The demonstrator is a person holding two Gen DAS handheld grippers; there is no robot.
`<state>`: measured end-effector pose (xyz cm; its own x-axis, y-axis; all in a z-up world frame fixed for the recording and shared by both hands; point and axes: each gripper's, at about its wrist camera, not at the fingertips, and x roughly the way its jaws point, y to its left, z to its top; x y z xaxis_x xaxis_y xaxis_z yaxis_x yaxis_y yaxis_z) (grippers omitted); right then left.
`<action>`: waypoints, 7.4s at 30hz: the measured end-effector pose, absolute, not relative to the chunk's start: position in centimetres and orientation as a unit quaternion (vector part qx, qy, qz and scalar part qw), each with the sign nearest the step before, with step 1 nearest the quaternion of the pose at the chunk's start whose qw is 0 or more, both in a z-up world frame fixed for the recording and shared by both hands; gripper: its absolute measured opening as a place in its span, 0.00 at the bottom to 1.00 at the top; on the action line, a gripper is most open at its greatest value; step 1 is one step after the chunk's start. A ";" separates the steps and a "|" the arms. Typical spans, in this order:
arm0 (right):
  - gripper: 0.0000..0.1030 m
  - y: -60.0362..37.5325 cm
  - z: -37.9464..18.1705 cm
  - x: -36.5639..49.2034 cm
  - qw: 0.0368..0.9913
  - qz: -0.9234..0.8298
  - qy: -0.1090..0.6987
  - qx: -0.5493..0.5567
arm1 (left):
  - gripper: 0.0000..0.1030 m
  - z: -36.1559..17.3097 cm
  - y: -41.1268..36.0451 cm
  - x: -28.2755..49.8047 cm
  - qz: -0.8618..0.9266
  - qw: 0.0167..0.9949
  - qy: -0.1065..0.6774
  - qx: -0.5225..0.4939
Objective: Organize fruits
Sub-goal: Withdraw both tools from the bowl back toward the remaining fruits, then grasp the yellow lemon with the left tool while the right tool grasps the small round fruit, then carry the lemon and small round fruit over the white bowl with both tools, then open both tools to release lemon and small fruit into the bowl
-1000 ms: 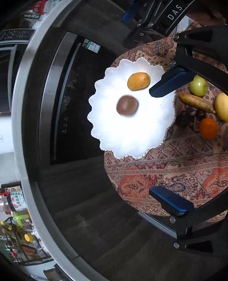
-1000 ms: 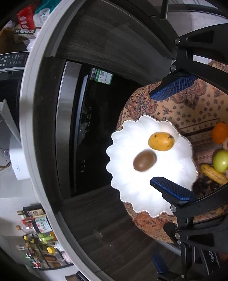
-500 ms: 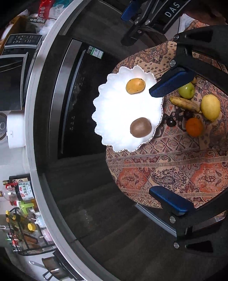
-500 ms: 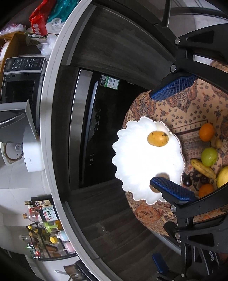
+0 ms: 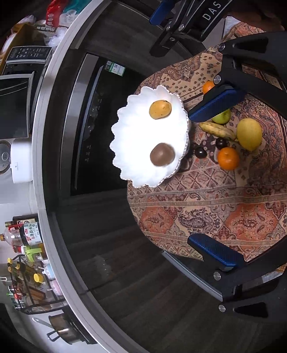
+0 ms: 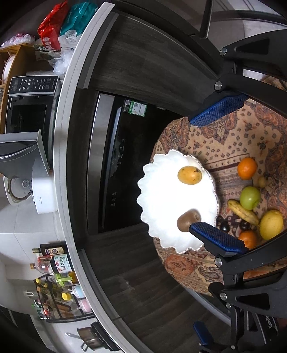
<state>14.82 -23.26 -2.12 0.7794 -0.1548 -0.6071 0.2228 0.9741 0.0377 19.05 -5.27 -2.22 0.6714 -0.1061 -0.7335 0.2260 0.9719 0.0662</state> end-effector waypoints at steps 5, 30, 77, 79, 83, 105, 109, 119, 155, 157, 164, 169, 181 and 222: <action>0.87 -23.2 -3.0 14.2 0.939 -0.098 0.325 0.050 | 0.99 -3.1 -5.3 18.3 -0.093 0.909 0.400 0.076; 0.87 -25.7 -10.2 11.9 0.912 -0.111 0.391 0.058 | 0.99 -10.5 -8.1 15.9 -0.121 0.884 0.444 0.080; 0.87 -28.0 -19.1 11.6 0.885 -0.124 0.442 0.083 | 0.65 -19.7 -11.2 16.3 -0.163 0.850 0.493 0.090; 0.87 -27.9 -19.1 11.6 0.885 -0.125 0.441 0.080 | 0.64 -19.6 -11.0 16.2 -0.164 0.849 0.494 0.085; 0.87 -27.3 -18.8 11.6 0.888 -0.116 0.438 0.075 | 0.64 -19.1 -10.2 15.9 -0.153 0.854 0.491 0.082; 0.47 -21.7 -21.1 15.2 0.882 -0.029 0.469 0.039 | 0.64 -17.5 -4.4 16.0 -0.098 0.872 0.478 0.047; 0.33 -21.6 -21.1 15.4 0.883 -0.027 0.467 0.038 | 0.64 -17.6 -4.3 16.0 -0.096 0.872 0.478 0.045; 0.24 -21.7 -20.7 14.9 0.885 -0.026 0.462 0.041 | 0.64 -17.0 -4.5 15.8 -0.096 0.875 0.472 0.048; 0.24 -23.7 -12.3 17.6 0.916 -0.024 0.394 0.067 | 0.64 -9.6 -7.0 20.9 -0.114 0.900 0.416 0.066; 0.24 -23.9 -11.7 18.4 0.919 -0.024 0.388 0.067 | 0.64 -9.2 -7.3 21.7 -0.118 0.901 0.412 0.067; 0.24 -24.8 -10.4 21.1 0.923 -0.028 0.379 0.063 | 0.64 -8.1 -8.4 25.1 -0.130 0.903 0.404 0.072; 0.24 -25.3 -10.1 23.1 0.923 -0.029 0.378 0.065 | 0.64 -8.2 -9.4 27.4 -0.140 0.900 0.408 0.070; 0.24 -27.3 -11.1 27.1 0.917 -0.040 0.392 0.055 | 0.64 -11.4 -11.7 31.2 -0.154 0.881 0.443 0.065; 0.78 -29.0 -9.0 29.2 0.923 -0.091 0.373 0.027 | 0.98 -10.0 -11.6 32.4 -0.137 0.883 0.447 0.034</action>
<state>29.21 -28.97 -8.99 0.7057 -0.1474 -0.6930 0.1877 0.9821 -0.0178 32.35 -11.56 -10.01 0.5629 -0.2118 -0.7989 0.2719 0.9603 -0.0629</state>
